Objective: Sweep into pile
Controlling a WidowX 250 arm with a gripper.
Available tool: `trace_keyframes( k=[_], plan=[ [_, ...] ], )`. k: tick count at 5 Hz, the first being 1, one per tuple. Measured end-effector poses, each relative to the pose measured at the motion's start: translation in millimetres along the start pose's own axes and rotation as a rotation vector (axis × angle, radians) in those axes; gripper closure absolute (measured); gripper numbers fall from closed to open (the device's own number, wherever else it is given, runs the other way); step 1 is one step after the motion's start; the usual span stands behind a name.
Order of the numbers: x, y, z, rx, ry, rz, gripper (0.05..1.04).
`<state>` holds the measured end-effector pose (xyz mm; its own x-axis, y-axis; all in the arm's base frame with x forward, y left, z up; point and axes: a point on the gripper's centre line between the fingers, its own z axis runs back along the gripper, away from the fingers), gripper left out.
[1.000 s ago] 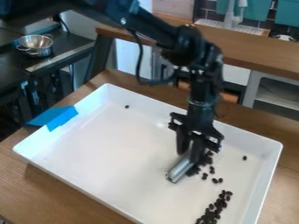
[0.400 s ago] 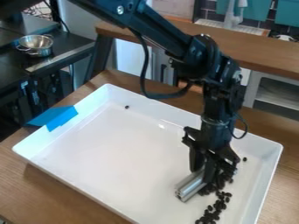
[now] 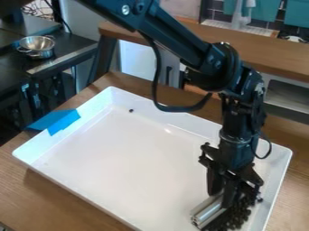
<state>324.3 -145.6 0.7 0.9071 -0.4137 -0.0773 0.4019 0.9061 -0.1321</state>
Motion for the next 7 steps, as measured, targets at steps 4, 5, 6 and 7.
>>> trace_keyframes(
  k=[4,5,6,7],
  plan=[
    [-17.2,87.8,41.1,-0.093,-0.012,0.166,0.745],
    [-25.8,128.1,74.2,-0.094,-0.075,0.224,0.745],
    [-47.1,180.8,83.5,-0.069,-0.114,0.334,0.745],
    [-59.1,216.5,85.0,0.011,-0.156,0.416,0.745]
  ],
)
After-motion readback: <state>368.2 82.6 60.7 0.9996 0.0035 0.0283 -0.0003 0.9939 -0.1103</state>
